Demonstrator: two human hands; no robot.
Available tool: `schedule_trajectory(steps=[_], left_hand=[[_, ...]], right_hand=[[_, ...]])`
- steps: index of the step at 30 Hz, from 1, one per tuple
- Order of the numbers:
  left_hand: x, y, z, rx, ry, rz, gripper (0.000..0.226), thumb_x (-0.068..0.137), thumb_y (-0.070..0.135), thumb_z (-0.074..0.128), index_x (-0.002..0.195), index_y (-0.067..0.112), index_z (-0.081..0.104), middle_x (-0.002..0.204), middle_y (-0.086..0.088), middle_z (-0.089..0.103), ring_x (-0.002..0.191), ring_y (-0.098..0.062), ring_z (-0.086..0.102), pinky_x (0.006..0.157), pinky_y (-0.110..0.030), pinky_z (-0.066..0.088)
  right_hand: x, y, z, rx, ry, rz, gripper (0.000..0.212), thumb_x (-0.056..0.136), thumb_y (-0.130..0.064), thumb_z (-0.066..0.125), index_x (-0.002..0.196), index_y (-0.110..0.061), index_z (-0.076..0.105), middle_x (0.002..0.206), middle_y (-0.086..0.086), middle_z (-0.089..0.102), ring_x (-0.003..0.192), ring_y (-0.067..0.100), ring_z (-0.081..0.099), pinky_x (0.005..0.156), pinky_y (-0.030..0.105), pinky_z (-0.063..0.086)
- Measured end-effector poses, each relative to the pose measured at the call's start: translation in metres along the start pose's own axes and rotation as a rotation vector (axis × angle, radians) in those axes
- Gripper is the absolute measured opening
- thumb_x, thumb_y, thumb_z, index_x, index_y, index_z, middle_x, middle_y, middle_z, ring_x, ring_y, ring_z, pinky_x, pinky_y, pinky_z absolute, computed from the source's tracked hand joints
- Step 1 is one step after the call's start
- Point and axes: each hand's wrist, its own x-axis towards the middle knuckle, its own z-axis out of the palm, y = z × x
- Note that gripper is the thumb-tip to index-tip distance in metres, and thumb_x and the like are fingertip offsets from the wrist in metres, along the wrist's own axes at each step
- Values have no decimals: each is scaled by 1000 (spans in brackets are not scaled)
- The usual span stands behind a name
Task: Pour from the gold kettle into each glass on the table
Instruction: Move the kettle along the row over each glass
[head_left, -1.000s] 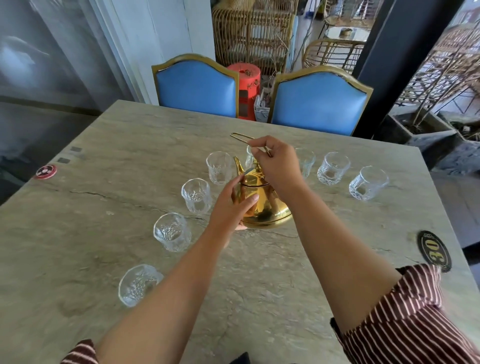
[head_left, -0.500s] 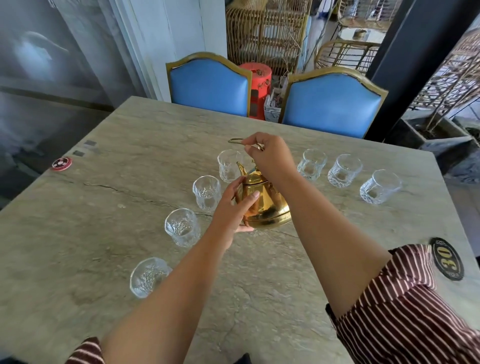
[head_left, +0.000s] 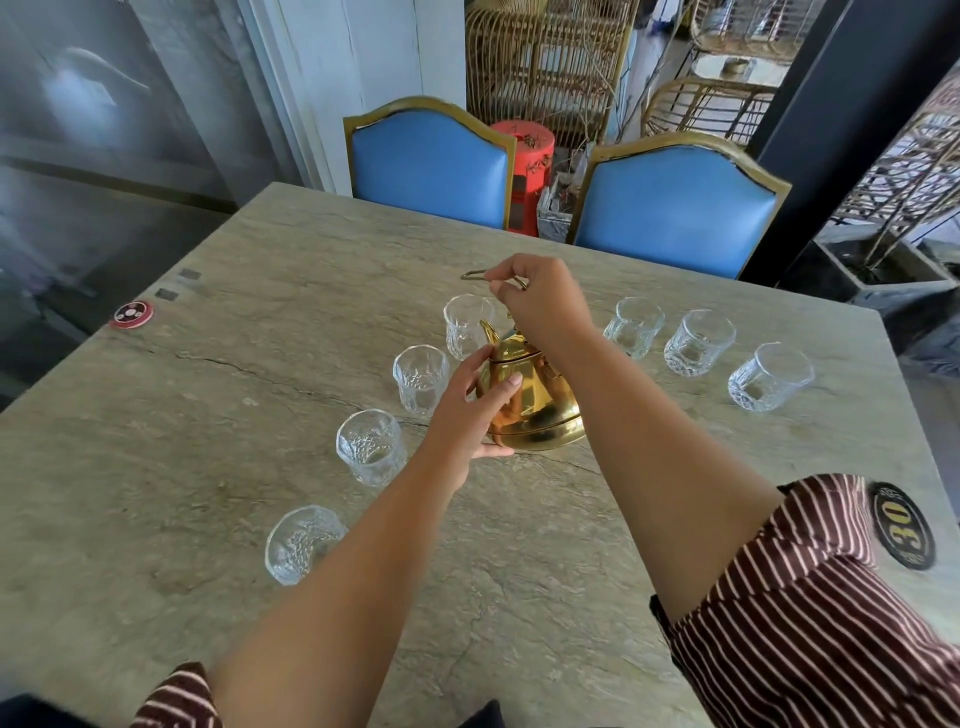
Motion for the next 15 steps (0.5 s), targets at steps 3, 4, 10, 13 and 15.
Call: schedule_trajectory(steps=[3, 4, 10, 13, 15], left_hand=[[0, 0, -1, -3, -2, -5, 58, 87, 39, 74, 138, 48, 49, 152, 6, 44, 123, -26, 60, 76, -56, 61], [0, 0, -1, -3, -3, -4, 56, 87, 39, 74, 136, 49, 49, 152, 6, 44, 123, -26, 60, 75, -56, 61], [0, 0, -2, -3, -5, -1, 59, 86, 40, 75, 138, 48, 48, 150, 5, 47, 120, -26, 62, 70, -51, 63], [1, 0, -2, -5, 1, -4, 60, 86, 40, 75, 139, 47, 48, 150, 3, 46, 121, -26, 61, 70, -51, 63], [1, 1, -2, -11, 1, -6, 58, 87, 39, 74, 138, 48, 48, 150, 4, 46, 121, -25, 61, 71, -51, 63]], right_hand=[[0, 1, 1, 3, -8, 12, 13, 95, -20, 60, 101, -21, 72, 105, 0, 72, 53, 1, 39, 47, 22, 32], [0, 1, 1, 3, -9, 13, 13, 95, -20, 60, 101, -21, 72, 105, 0, 72, 53, 1, 39, 47, 22, 32], [1, -2, 1, -11, 4, -7, 14, 94, -20, 60, 101, -20, 72, 108, -2, 70, 60, 7, 49, 54, 27, 44], [1, -2, 1, -13, 6, -14, 14, 94, -20, 60, 100, -21, 72, 108, -2, 70, 68, 9, 53, 58, 26, 43], [1, -3, 1, -21, 1, -13, 13, 94, -20, 60, 100, -21, 72, 109, -3, 70, 68, 9, 54, 58, 26, 44]])
